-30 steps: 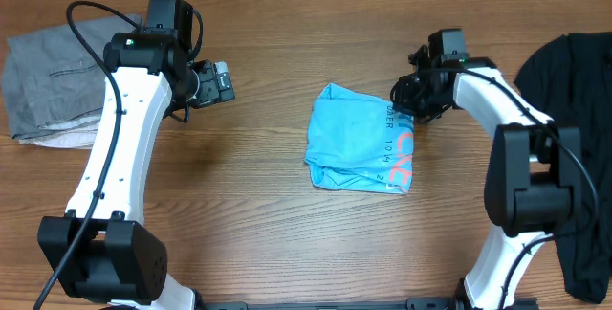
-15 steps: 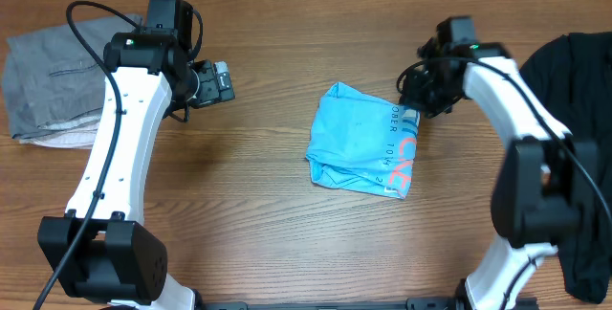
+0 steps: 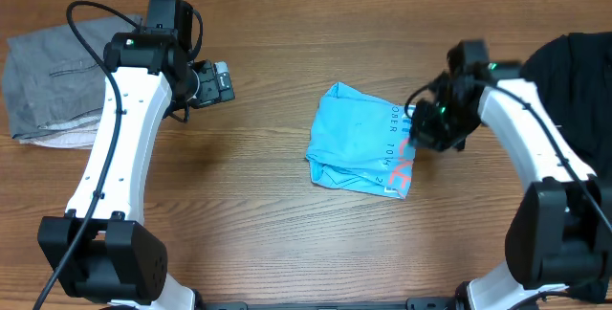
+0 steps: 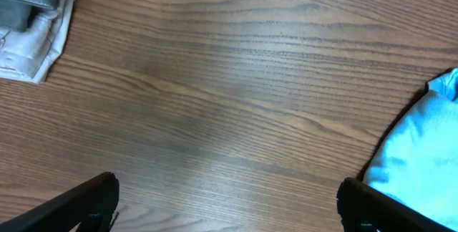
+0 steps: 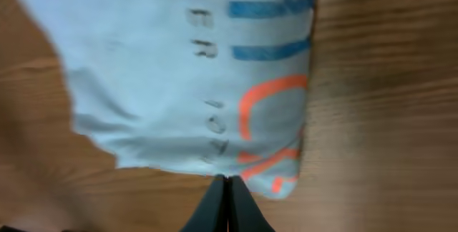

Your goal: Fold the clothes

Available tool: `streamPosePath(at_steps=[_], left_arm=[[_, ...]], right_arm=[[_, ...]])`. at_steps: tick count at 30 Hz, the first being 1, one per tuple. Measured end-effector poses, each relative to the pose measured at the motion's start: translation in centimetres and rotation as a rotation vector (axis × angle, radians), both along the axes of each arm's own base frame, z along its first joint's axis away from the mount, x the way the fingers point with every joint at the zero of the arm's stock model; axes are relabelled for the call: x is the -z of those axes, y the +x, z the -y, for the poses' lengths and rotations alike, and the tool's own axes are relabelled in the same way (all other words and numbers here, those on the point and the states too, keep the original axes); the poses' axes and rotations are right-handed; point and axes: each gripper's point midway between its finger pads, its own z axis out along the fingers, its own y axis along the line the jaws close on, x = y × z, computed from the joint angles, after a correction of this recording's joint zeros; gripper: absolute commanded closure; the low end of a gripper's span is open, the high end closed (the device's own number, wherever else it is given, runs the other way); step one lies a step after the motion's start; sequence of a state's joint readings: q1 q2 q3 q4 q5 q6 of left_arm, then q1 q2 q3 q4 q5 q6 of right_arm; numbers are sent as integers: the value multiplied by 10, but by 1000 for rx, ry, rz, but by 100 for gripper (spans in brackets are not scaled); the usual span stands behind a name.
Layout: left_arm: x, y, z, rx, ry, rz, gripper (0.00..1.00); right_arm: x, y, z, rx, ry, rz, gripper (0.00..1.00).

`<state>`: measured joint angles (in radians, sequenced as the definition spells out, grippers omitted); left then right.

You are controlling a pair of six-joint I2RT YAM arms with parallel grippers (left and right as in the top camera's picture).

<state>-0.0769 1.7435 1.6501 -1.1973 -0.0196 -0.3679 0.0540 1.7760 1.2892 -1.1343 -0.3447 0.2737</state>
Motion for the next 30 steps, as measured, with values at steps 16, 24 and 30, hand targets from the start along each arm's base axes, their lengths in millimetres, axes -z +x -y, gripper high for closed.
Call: streamPosePath(at_steps=[16, 24, 30], left_arm=[[0, 0, 0, 0, 0, 0, 0], [0, 0, 0, 0, 0, 0, 0], [0, 0, 0, 0, 0, 0, 0]], right_arm=[[76, -31, -5, 160, 62, 21, 96], [35, -8, 10, 156, -12, 17, 95], [-31, 41, 56, 214, -169, 217, 0]])
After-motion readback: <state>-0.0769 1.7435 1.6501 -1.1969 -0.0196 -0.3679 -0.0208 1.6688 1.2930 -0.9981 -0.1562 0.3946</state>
